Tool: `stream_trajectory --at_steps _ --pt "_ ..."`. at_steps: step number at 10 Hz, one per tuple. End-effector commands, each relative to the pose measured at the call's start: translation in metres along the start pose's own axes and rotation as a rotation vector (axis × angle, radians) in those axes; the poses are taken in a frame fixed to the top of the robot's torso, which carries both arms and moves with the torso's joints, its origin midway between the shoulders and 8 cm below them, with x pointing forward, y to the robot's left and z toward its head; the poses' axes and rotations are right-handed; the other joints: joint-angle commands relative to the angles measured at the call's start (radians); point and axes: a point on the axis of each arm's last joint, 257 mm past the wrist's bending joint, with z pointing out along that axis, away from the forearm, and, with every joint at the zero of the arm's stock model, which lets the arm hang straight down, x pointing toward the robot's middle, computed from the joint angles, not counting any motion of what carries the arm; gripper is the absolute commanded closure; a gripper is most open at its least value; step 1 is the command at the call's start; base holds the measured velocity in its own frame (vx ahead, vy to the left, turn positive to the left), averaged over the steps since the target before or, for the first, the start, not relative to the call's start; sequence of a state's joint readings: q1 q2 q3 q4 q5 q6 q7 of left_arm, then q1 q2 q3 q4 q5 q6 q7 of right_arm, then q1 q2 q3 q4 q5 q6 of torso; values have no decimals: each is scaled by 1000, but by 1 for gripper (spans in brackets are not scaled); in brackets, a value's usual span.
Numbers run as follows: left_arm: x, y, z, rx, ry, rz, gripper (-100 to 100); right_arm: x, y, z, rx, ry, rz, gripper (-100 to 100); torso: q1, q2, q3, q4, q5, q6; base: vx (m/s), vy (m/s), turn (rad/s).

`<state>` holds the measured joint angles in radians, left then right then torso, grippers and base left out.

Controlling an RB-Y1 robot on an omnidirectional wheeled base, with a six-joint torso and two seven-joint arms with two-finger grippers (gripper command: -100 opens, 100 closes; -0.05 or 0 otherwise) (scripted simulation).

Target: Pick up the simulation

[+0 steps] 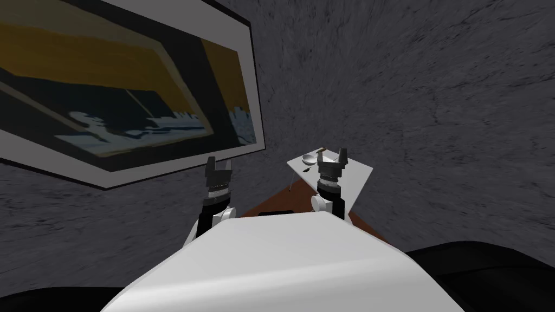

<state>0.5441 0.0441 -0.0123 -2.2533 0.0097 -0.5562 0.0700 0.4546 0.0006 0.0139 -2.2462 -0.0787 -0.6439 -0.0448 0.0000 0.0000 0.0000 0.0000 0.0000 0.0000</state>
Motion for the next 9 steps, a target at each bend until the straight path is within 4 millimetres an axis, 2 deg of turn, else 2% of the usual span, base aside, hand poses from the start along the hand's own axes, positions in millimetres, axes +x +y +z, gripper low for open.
stream_trajectory --at_steps 1,4,7,8,9 --pt "0 0 0 0 0 0 0 4 -7 -3 25 42 -25 -100 0 0 0 0 0 0 -23 -4 58" --pt "0 0 0 0 0 0 0 12 -33 -14 113 153 -110 -100 -2 4 3 1 -1 0 -76 -23 99" --pt "0 0 0 0 0 0 0 16 -45 -21 153 220 -155 -100 -2 5 3 1 0 0 -66 -16 58" --pt "0 0 0 0 0 0 0 17 -57 -29 195 271 -199 -100 -2 4 2 1 0 0 -65 -29 121" --pt "0 0 0 0 0 0 0 17 -57 -30 195 278 -201 -100 -2 4 3 1 -1 0 -57 -21 51"
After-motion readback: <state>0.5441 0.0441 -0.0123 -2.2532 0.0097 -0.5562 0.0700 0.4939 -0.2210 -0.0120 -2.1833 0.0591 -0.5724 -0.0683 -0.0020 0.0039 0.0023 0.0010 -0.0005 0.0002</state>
